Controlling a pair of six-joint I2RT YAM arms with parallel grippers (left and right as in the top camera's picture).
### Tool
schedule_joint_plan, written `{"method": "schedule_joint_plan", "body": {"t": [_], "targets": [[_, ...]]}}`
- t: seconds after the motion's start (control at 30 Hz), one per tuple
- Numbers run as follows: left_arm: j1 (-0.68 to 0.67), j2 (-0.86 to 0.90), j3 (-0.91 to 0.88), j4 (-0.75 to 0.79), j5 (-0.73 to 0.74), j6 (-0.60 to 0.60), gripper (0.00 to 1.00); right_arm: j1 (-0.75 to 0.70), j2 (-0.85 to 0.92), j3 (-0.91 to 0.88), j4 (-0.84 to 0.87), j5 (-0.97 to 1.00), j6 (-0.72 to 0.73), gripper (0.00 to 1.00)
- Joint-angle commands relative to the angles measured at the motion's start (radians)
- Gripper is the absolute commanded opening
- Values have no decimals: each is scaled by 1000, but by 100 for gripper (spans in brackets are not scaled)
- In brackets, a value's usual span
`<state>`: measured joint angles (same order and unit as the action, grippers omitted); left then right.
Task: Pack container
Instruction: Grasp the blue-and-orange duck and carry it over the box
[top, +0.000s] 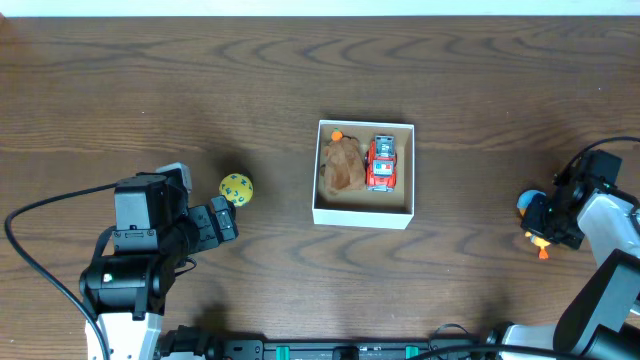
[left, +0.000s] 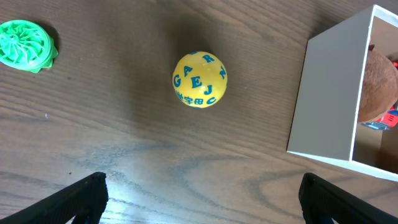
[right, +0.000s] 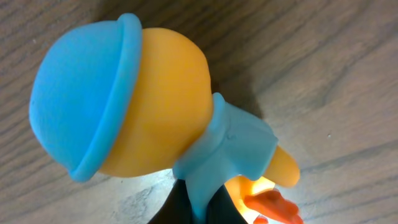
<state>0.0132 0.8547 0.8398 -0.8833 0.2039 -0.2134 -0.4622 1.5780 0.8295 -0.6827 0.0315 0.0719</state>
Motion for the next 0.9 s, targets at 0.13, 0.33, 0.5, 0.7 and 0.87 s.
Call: {"method": "schedule_joint_plan", "body": {"t": [0.13,0.33,0.5,0.7,0.87], "targets": [[2,0,15,-2,5,-6,98,79,-53,185,-159,-59,47,1],[2,0,15,-2,6,-6,98,238,-171,368,-288,-83,84,1],[2,0,15,-2,6,-6,98,459,-274,419,-294,-96,239,1],[2,0,15,-2,5,-6,98,724,-283,418,-251,-91,312,2],[2,0,15,-2,5,-6,98,892,-213,418,-204,-83,193,4]]}}
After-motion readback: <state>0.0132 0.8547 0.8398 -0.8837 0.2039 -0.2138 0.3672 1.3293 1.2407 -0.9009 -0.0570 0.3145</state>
